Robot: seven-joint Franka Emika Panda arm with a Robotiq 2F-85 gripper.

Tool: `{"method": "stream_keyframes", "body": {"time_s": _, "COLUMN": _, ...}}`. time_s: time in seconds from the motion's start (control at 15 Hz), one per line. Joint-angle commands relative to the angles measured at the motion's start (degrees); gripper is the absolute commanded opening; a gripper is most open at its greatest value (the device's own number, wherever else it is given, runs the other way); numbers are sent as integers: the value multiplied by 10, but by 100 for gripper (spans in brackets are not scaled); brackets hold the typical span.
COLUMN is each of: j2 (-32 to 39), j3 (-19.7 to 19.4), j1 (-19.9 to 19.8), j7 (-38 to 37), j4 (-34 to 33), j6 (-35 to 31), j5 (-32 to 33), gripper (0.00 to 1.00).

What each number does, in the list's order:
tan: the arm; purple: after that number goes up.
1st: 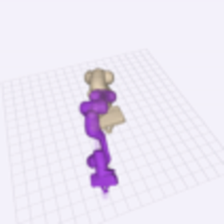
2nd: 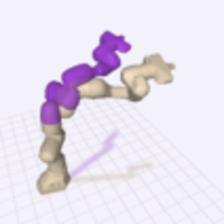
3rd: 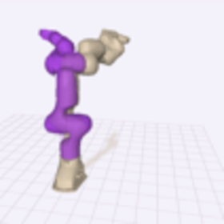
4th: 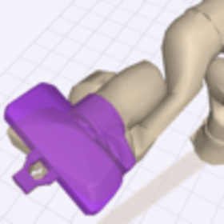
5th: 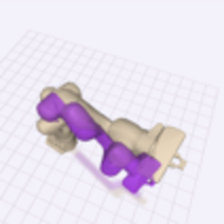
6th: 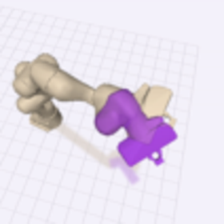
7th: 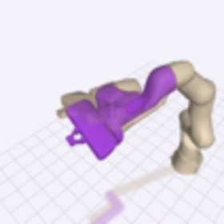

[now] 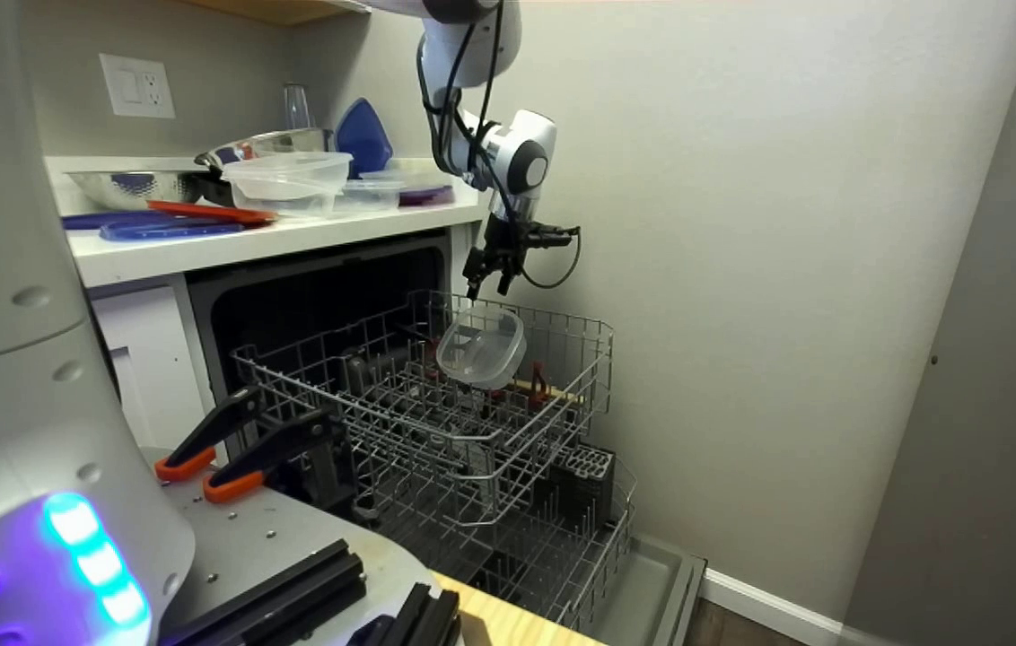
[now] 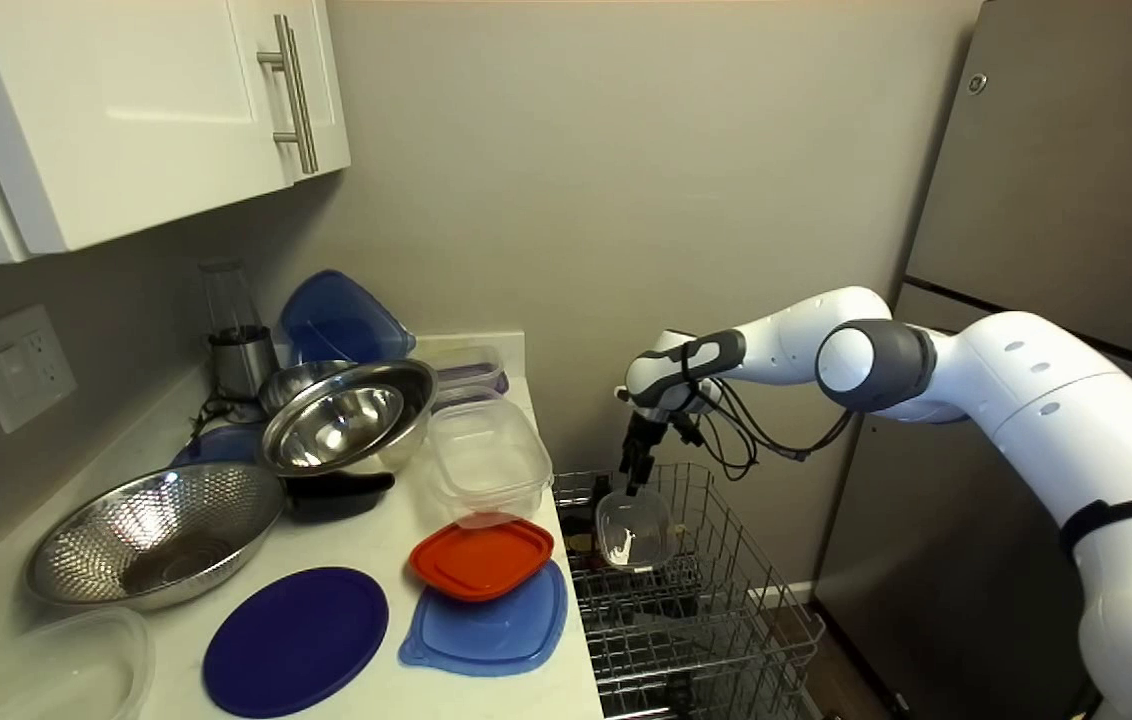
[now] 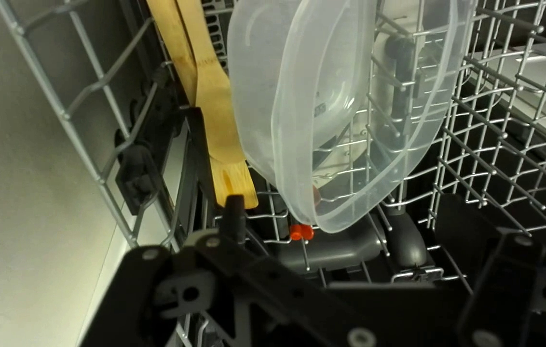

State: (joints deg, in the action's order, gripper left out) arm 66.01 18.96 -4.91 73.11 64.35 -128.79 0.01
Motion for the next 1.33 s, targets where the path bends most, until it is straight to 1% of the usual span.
{"method": "stream_keyframes", "body": {"time_s": 0.0, "j2": 15, "j3": -6, "j1": 10, "j7": 32, "j4": -16, "j6": 11, "j5": -16, "gripper": 100}}
{"method": "stream_keyframes", "body": {"time_s": 0.4, "j2": 19, "j3": -4, "j1": 22, "j7": 52, "j4": -7, "j6": 16, "j5": -14, "gripper": 100}}
{"method": "stream_keyframes", "body": {"time_s": 0.73, "j2": 18, "j3": -18, "j1": 28, "j7": 47, "j4": 0, "j6": 17, "j5": -10, "gripper": 100}}
{"method": "stream_keyframes", "body": {"time_s": 0.93, "j2": 16, "j3": -29, "j1": 24, "j7": 43, "j4": 5, "j6": 13, "j5": -10, "gripper": 100}}
{"method": "stream_keyframes", "body": {"time_s": 1.27, "j2": 7, "j3": -22, "j1": 14, "j7": 54, "j4": 13, "j6": 11, "j5": -18, "gripper": 100}}
